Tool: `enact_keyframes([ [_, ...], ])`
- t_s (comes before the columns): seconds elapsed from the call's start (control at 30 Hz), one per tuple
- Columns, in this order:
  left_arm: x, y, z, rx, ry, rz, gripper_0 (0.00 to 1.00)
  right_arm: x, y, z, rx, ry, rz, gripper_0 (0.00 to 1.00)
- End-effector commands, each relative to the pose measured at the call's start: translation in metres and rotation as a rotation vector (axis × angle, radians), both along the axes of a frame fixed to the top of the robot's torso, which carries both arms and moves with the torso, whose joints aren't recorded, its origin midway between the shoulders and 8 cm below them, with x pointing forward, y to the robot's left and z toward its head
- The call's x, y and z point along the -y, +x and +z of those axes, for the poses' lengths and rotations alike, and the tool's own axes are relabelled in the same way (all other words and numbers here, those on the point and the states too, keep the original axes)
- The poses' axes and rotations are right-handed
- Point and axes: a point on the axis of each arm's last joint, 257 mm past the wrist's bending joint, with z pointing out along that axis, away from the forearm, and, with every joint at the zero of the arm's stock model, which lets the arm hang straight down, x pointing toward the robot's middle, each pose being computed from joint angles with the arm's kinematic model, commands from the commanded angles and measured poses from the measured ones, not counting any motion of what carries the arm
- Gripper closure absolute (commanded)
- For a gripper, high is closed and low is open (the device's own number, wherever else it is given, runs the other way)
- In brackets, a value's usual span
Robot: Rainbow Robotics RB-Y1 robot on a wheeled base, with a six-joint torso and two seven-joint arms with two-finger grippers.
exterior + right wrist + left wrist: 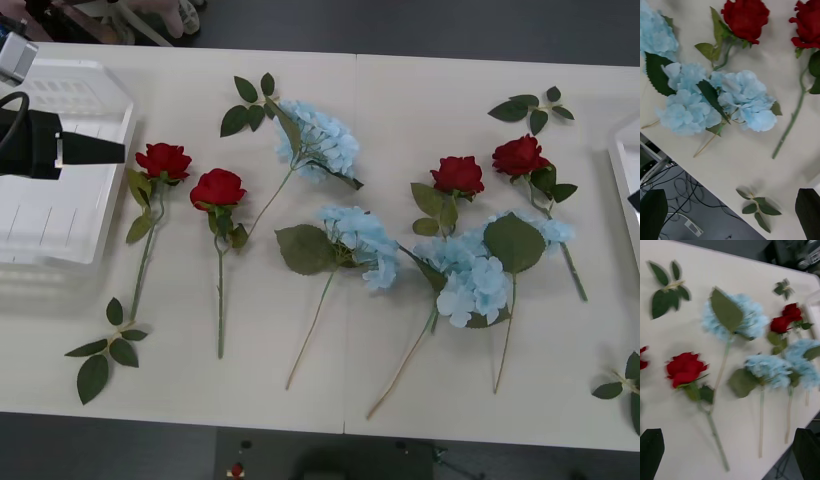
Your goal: Put the red flowers into the right box and the blue flowers into the left box
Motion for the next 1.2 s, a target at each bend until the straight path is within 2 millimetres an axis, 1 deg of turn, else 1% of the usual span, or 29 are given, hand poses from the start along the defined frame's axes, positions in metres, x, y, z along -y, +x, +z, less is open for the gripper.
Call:
enact_keyframes([
  [0.03, -0.022, 0.02, -0.024, 0.019, 0.111, 0.044, 0.0, -0.006, 0.035, 0.003, 0.015, -0.061, -0.136, 0.0],
  [0.13, -0.023, 0.036, -0.045, 0.03, 0.185, 0.05, 0.0, 0.0, 0.058, -0.015, 0.004, -0.1, -0.2, 0.0],
  [0.17, -0.025, 0.044, -0.056, 0.03, 0.221, 0.055, 0.0, 0.0, 0.067, -0.024, 0.002, -0.11, -0.213, 0.0],
  [0.23, -0.03, 0.053, -0.068, 0.033, 0.272, 0.062, 0.0, 0.005, 0.077, -0.032, 0.007, -0.131, -0.231, 0.0],
  [0.3, -0.03, 0.06, -0.078, 0.034, 0.313, 0.058, 0.0, 0.008, 0.087, -0.04, 0.014, -0.154, -0.243, 0.0],
  [0.33, -0.026, 0.063, -0.086, 0.032, 0.333, 0.051, 0.0, 0.011, 0.093, -0.045, 0.021, -0.178, -0.249, 0.0],
  [0.37, -0.026, 0.068, -0.09, 0.036, 0.349, 0.051, 0.0, 0.012, 0.098, -0.049, 0.03, -0.197, -0.248, 0.0],
  [0.43, -0.028, 0.074, -0.102, 0.028, 0.378, 0.057, 0.0, 0.017, 0.108, -0.057, 0.05, -0.235, -0.254, 0.0],
  [0.47, -0.031, 0.078, -0.107, 0.025, 0.388, 0.064, 0.0, 0.016, 0.114, -0.061, 0.062, -0.248, -0.253, 0.0],
  [0.57, -0.029, 0.085, -0.116, 0.032, 0.408, 0.064, 0.0, 0.016, 0.128, -0.069, 0.095, -0.272, -0.26, 0.0],
  [0.63, -0.026, 0.09, -0.126, 0.027, 0.425, 0.062, 0.0, 0.012, 0.139, -0.074, 0.125, -0.275, -0.265, 0.0],
  [0.7, -0.028, 0.094, -0.132, 0.019, 0.433, 0.068, 0.0, 0.009, 0.145, -0.08, 0.137, -0.278, -0.266, 0.0],
  [0.8, -0.025, 0.102, -0.14, 0.012, 0.444, 0.073, 0.0, 0.006, 0.156, -0.089, 0.165, -0.282, -0.275, 0.0],
  [1.03, -0.012, 0.119, -0.152, 0.013, 0.453, 0.081, 0.0, -0.007, 0.171, -0.112, 0.193, -0.275, -0.282, 0.0],
  [1.13, -0.011, 0.124, -0.16, 0.021, 0.49, 0.076, 0.0, -0.007, 0.175, -0.122, 0.198, -0.275, -0.293, 0.0],
  [1.2, -0.012, 0.125, -0.164, 0.023, 0.509, 0.077, 0.0, -0.006, 0.178, -0.125, 0.206, -0.27, -0.298, 0.0],
])
